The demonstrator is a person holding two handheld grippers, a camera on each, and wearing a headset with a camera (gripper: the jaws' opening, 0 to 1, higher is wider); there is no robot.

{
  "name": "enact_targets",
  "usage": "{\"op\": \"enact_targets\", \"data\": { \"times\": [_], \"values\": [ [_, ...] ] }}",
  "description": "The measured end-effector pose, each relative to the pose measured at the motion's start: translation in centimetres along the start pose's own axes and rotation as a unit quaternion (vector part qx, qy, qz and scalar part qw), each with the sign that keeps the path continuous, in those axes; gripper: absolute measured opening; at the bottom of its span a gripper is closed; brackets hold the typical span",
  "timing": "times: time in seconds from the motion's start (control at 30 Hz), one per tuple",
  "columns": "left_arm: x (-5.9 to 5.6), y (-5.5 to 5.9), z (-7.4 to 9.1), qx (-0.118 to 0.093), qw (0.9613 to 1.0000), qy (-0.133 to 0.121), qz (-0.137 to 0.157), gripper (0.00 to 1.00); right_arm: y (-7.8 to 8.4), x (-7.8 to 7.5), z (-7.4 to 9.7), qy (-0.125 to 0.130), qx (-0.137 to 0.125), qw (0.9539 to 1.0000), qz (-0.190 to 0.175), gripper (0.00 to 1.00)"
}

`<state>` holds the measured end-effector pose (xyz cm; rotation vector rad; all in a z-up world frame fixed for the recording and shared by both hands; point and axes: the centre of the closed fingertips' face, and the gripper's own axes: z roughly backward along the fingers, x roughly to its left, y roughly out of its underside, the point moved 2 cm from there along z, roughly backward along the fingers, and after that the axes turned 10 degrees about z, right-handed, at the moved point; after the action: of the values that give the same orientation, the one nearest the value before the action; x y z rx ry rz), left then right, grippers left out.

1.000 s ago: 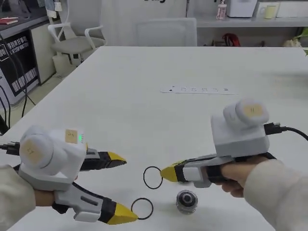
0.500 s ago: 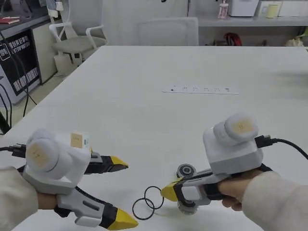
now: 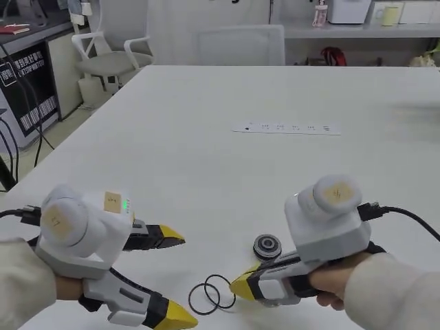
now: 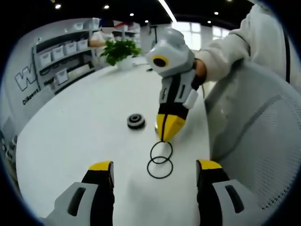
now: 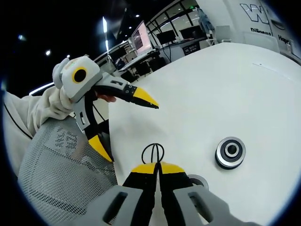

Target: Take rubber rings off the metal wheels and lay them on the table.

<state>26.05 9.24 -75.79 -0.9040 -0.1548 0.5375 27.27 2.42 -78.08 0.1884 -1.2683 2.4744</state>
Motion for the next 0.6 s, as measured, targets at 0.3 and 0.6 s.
{"op": "enact_targets", "data": {
  "times": [0.3,0.6],
  "values": [
    [-0.12,0.29,-0.02,0.005,1.0000,0.001,0.000,0.72,0.31,-0.40,-0.07,0.012,0.007,0.9996,0.022,0.00],
    [-0.13,0.30,0.03,0.005,1.0000,-0.001,0.001,0.71,-0.04,-0.78,0.12,0.020,-0.001,0.9995,0.024,0.04]
  ]
}}
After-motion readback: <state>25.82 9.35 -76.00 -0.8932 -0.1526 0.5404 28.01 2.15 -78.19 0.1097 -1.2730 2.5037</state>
